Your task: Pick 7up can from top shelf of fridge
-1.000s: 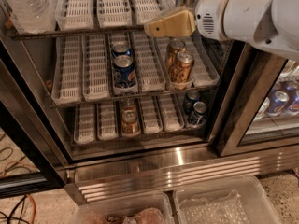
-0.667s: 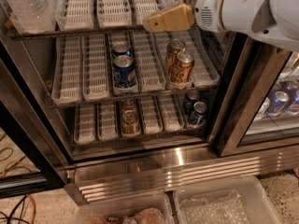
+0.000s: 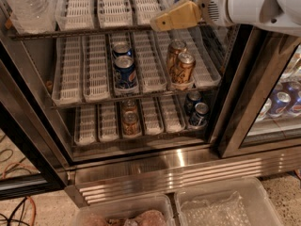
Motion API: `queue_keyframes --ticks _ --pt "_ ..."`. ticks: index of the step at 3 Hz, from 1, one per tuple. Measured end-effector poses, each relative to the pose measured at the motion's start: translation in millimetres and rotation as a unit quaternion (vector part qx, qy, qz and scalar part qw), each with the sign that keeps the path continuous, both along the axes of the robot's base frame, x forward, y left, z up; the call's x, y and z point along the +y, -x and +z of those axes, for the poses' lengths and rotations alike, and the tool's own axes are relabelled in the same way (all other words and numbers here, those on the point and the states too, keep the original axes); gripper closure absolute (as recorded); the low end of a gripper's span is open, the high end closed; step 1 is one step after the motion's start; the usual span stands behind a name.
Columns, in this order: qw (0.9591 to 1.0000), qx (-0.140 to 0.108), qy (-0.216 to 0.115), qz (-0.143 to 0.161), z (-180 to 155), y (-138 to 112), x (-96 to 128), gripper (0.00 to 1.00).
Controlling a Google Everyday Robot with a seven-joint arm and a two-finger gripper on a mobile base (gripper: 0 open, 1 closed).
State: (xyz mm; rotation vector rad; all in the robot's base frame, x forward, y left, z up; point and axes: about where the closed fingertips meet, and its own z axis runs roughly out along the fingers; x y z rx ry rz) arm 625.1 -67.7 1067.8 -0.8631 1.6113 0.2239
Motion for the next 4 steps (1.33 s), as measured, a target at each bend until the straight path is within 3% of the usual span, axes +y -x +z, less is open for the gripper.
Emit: queue_keyframes --ticks 1,2,3,4 --pt "0.9994 0.025 0.003 -0.024 -9 -5 -14 0.00" --pt "0.9984 0.045 -0.017 -0.030 -15 -15 -23 0.00" --pt "0.9963 0.063 -0.058 -0.008 -20 -26 -23 0.00" --pt "0.9921 0.076 -0.091 0.040 -22 -36 -2 0.00"
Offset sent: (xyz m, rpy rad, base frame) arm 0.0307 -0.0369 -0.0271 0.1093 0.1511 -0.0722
